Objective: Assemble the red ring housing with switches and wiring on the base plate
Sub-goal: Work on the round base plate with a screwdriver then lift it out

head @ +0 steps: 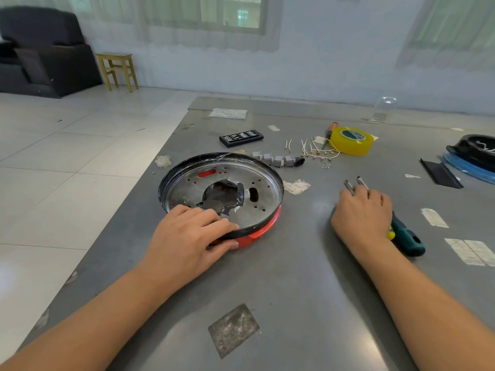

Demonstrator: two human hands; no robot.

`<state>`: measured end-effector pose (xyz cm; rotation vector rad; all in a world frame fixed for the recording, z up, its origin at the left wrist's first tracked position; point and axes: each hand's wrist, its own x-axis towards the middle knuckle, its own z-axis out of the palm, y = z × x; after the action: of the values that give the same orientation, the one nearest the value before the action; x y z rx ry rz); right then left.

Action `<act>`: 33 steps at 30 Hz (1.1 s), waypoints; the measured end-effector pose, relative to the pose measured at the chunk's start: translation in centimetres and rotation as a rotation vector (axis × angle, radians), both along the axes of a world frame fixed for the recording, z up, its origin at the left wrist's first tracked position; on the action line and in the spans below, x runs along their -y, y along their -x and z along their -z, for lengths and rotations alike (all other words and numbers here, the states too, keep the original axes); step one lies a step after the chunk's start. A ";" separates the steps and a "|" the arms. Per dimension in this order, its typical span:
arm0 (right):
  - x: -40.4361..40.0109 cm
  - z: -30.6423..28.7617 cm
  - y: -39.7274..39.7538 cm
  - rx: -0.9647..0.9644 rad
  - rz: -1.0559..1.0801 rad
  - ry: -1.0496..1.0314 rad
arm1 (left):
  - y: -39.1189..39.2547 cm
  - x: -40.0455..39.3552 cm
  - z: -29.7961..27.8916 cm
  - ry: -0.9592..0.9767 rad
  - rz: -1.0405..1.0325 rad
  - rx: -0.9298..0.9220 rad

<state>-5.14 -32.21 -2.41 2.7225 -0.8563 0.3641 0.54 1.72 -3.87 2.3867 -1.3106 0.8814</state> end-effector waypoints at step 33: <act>-4.2 -2.7 -0.7 0.461 -0.732 -0.892 | 2.0 0.1 -1.5 0.007 -0.100 -0.151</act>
<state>-4.45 -28.06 0.27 3.8251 0.0041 0.9718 -1.48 1.58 -2.37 2.4776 -1.1393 0.7137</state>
